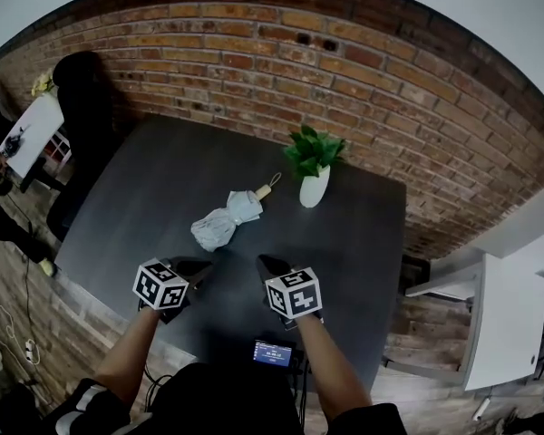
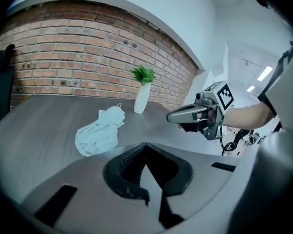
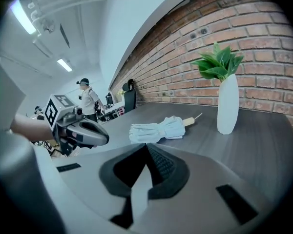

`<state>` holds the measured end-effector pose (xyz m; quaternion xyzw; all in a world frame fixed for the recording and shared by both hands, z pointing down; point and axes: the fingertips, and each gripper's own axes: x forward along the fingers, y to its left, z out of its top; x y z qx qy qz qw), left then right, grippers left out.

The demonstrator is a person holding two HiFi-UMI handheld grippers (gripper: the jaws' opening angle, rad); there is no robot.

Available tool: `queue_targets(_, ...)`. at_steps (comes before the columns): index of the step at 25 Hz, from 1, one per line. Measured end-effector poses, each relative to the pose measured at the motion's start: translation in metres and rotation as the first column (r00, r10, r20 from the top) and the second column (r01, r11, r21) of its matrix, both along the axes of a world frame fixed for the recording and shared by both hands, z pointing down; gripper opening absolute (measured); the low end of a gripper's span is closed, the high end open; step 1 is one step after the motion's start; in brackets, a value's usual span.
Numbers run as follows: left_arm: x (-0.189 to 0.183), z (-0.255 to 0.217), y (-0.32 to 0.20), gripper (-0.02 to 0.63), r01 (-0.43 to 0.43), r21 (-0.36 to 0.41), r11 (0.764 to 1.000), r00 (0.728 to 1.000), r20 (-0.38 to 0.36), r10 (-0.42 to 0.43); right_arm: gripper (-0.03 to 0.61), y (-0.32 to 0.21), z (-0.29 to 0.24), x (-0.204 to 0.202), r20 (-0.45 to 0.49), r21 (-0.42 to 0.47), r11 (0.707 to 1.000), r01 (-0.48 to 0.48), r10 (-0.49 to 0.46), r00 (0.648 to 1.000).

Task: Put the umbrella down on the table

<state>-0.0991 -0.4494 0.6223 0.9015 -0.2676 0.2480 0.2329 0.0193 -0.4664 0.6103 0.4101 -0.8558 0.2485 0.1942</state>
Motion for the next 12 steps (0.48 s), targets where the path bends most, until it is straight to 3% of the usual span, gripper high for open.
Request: queue_targets(12, 0.027, 0.004, 0.14, 0.003, -0.017, -0.048, 0.999, 0.983, -0.181, 0.008, 0.008, 0.1, 0.0, 0.023, 0.041, 0.027, 0.999, -0.019, 0.018, 0.999)
